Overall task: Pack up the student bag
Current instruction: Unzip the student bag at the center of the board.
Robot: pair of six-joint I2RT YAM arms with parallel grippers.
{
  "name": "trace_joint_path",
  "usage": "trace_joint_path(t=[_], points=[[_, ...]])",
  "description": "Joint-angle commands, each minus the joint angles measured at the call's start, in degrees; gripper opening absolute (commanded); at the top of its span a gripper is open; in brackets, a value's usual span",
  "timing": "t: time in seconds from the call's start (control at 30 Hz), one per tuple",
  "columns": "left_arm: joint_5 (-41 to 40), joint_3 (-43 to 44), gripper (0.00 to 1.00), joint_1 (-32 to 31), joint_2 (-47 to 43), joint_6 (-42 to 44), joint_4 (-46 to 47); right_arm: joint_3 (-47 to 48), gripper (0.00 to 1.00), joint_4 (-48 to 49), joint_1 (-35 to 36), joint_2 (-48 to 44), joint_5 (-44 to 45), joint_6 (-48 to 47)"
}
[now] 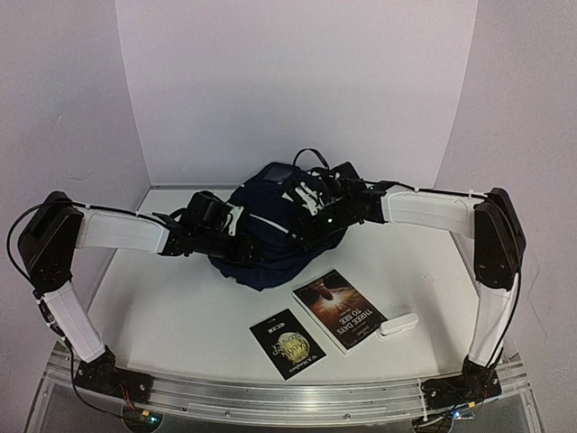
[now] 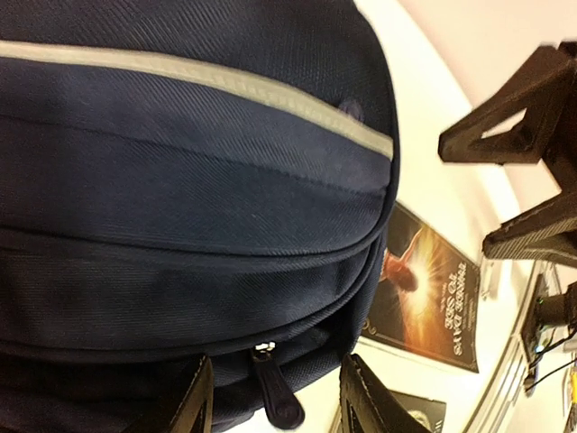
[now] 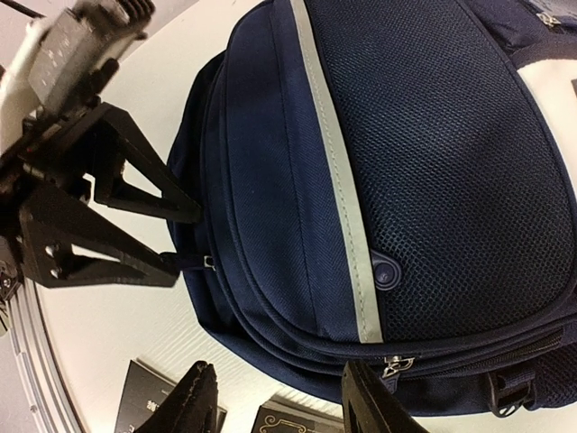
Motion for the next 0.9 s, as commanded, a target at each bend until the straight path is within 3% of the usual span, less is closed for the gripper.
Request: trace_joint_path(t=[0.0, 0.2, 0.3, 0.37, 0.63, 0.87], points=[[-2.8, 4.3, 0.48, -1.4, 2.4, 2.6, -5.7, -0.7, 0.48, 0.1, 0.1, 2.6, 2.7, -0.9], [-8.3, 7.0, 0.41, -2.1, 4.4, 3.3, -10.7, -1.3, 0.5, 0.0, 0.2, 3.9, 4.7, -1.2], [-9.2, 7.2, 0.22, -2.3, 4.3, 3.7, -11.6, -1.7, 0.5, -0.1, 0.2, 4.4, 5.7, -1.6], [-9.2, 7.0, 0.16, -2.3, 3.8, 3.8, -11.8, -1.9, 0.51, -0.1, 0.2, 4.8, 6.2, -1.7], [-11.2, 5.7, 0.02, -2.3, 2.3, 3.9, -13.0, -2.9, 0.54, -0.2, 0.2, 5.7, 9.9, -3.0], [-18.0, 4.5, 0.0, -1.5, -0.6, 2.0, -13.6, -4.0, 0.55, -0.3, 0.1, 6.6, 13.8, -4.4]])
